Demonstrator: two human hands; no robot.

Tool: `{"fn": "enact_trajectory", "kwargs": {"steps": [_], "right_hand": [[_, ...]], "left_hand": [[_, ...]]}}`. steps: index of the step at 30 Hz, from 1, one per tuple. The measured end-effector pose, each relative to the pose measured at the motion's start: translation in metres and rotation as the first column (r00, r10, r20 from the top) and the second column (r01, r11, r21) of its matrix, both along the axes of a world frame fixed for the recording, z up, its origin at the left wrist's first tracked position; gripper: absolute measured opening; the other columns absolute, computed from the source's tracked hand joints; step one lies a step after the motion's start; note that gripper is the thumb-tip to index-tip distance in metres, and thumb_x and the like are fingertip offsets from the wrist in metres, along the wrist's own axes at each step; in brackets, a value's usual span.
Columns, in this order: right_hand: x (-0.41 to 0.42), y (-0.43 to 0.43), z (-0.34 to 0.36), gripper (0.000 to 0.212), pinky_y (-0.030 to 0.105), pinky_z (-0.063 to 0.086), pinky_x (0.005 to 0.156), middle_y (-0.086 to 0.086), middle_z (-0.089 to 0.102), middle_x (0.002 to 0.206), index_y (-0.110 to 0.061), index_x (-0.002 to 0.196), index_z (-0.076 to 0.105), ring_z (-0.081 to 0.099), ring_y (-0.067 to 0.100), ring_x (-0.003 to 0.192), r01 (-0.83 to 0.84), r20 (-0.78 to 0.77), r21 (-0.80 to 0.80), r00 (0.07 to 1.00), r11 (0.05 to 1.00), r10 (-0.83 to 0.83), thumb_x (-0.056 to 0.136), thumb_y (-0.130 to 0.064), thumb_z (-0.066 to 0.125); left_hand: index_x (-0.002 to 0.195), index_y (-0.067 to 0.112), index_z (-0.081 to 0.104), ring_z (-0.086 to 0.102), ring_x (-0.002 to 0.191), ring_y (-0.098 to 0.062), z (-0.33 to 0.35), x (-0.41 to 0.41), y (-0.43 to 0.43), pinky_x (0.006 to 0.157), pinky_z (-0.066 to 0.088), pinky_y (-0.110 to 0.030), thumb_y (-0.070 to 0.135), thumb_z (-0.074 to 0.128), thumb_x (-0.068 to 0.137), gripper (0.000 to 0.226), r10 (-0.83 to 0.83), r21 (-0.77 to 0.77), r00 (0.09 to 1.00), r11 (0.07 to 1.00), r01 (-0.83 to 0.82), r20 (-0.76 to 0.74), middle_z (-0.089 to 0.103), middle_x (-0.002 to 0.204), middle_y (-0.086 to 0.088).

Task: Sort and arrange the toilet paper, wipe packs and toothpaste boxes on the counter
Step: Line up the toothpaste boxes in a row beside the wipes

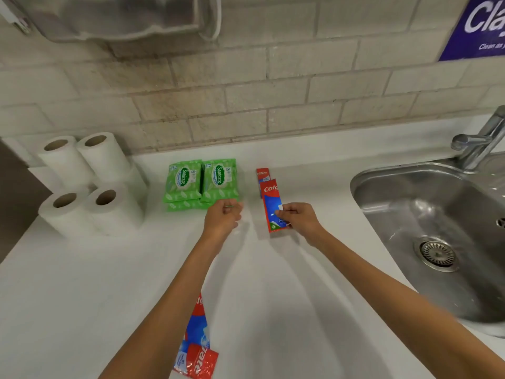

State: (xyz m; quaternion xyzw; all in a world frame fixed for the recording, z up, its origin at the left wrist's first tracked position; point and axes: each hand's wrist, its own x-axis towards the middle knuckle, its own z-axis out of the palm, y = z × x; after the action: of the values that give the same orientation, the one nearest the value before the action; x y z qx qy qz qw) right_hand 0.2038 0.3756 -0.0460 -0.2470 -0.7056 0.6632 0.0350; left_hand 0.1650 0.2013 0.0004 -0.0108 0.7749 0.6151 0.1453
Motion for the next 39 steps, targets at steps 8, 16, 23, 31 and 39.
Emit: {"fn": "enact_trajectory", "kwargs": {"steps": [8, 16, 23, 31, 39], "right_hand": [[-0.053, 0.05, -0.017, 0.019, 0.023, 0.042, 0.061, 0.022, 0.07, 0.097, 0.003, 0.072, 0.063, 0.059, 0.018, 0.077, 0.094, 0.098, 0.349, 0.986, 0.932, -0.136, 0.083, -0.013, 0.066], [-0.104, 0.06, -0.028, 0.027, 0.029, 0.048, 0.077, 0.016, 0.069, 0.11, 0.001, 0.101, 0.067, 0.065, 0.026, 0.101, 0.056, 0.14, 0.42, 0.982, 0.906, -0.126, 0.086, -0.021, 0.064], [-0.126, 0.056, -0.036, 0.029, 0.025, 0.043, 0.069, 0.014, 0.068, 0.112, -0.002, 0.107, 0.065, 0.065, 0.025, 0.099, 0.112, 0.164, 0.546, 0.957, 0.83, -0.237, 0.085, -0.021, 0.065], [-0.112, 0.058, -0.042, 0.032, 0.026, 0.043, 0.073, 0.012, 0.051, 0.123, -0.01, 0.117, 0.059, 0.06, 0.026, 0.103, 0.036, 0.115, 0.657, 0.982, 0.753, -0.147, 0.088, -0.023, 0.06], [-0.097, 0.057, -0.046, 0.034, 0.032, 0.047, 0.087, 0.007, 0.053, 0.126, -0.014, 0.12, 0.06, 0.051, 0.023, 0.116, -0.17, 0.159, 0.79, 0.985, 0.589, 0.071, 0.09, -0.028, 0.057]], "left_hand": [[0.116, 0.005, 0.054, 0.061, 0.09, -0.024, -0.016, -0.005, -0.019, 0.079, 0.051, -0.031, 0.016, 0.057, 0.09, 0.028, -0.062, -0.074, 0.998, 0.995, 0.062, 0.001, 0.06, 0.103, -0.009], [0.112, 0.011, 0.056, 0.064, 0.09, -0.025, -0.028, -0.014, -0.04, 0.093, 0.05, -0.042, 0.016, 0.059, 0.089, 0.024, -0.072, -0.14, 0.997, 0.987, 0.075, 0.023, 0.061, 0.095, -0.006], [0.106, 0.018, 0.057, 0.063, 0.098, -0.03, -0.029, -0.017, -0.04, 0.095, 0.049, -0.045, 0.015, 0.06, 0.088, 0.018, -0.094, -0.132, 0.996, 0.987, 0.094, 0.007, 0.062, 0.097, -0.007], [0.104, 0.022, 0.056, 0.063, 0.099, -0.03, -0.026, -0.014, -0.029, 0.095, 0.049, -0.045, 0.018, 0.058, 0.089, 0.016, -0.153, -0.126, 0.988, 0.98, 0.151, -0.007, 0.062, 0.101, -0.007], [0.099, 0.027, 0.055, 0.064, 0.096, -0.029, -0.026, -0.009, -0.026, 0.091, 0.049, -0.042, 0.018, 0.057, 0.09, 0.013, -0.18, -0.131, 0.984, 0.975, 0.177, -0.014, 0.063, 0.102, -0.006]]}}
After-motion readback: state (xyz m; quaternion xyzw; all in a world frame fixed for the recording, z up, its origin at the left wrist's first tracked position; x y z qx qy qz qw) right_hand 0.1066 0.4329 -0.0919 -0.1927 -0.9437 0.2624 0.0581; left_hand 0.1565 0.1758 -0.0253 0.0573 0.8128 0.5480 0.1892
